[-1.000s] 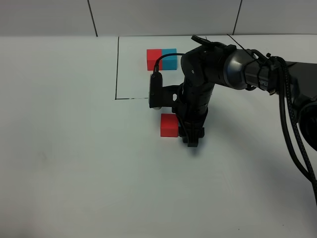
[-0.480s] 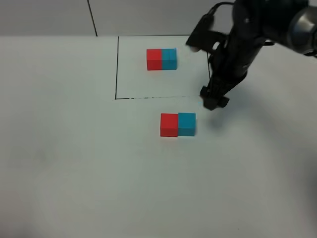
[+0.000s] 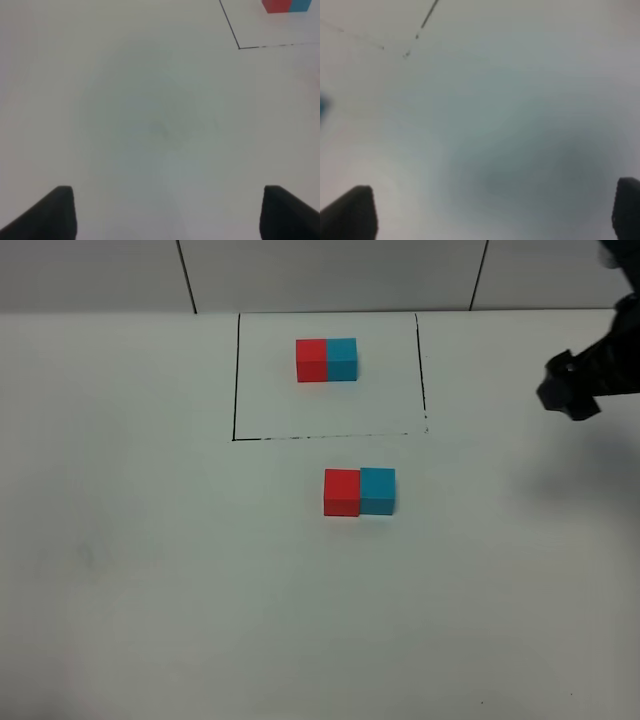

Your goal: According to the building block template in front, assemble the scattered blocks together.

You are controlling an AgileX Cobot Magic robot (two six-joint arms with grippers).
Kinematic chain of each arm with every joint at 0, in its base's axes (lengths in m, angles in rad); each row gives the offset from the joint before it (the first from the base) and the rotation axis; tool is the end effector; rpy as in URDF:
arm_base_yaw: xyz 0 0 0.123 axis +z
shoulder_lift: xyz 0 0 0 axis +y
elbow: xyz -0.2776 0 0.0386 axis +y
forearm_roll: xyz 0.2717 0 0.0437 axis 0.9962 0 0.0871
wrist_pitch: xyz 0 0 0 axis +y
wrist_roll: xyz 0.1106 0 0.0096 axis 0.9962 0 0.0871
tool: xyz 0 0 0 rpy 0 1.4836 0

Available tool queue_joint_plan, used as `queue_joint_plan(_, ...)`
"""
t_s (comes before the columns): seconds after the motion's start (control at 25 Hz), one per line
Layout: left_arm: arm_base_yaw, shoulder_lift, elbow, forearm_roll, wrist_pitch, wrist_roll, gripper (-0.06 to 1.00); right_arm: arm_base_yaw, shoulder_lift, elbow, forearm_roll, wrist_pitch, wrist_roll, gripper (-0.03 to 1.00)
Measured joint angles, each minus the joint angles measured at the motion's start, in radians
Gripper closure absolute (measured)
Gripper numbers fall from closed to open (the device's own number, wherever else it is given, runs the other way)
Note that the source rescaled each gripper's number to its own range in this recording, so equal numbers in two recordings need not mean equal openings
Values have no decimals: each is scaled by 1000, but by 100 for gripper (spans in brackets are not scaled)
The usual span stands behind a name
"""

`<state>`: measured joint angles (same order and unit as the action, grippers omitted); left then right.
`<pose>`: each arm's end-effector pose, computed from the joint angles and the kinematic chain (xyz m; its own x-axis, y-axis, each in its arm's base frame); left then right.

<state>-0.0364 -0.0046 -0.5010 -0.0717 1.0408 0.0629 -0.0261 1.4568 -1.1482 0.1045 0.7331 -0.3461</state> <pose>0.0384 -0.0083 0.2822 -0.4293 0.0422 -0.9022 0.1035 0.9946 -0.0027 0.3432 -0.0012 0.2721 -0.7812 -0.2442 -0.5745 -0.2298 0.9682 -0.0990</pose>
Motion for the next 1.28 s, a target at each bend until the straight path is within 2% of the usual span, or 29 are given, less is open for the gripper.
queue_joint_plan(0.16,0,0,0,0,0,0,33,-30,-252,116,-63,24,77,1)
queue_joint_plan(0.32,0,0,0,0,0,0,33,-31,-492,211,-141,121,140,1)
queue_joint_plan(0.56,0,0,0,0,0,0,33,-31,-781,342,-165,259,176,1)
queue_joint_plan(0.96,0,0,0,0,0,0,33,-31,-1179,587,-138,311,272,1)
queue_joint_plan(1.28,0,0,0,0,0,1,33,-19,-1384,658,-104,318,291,2)
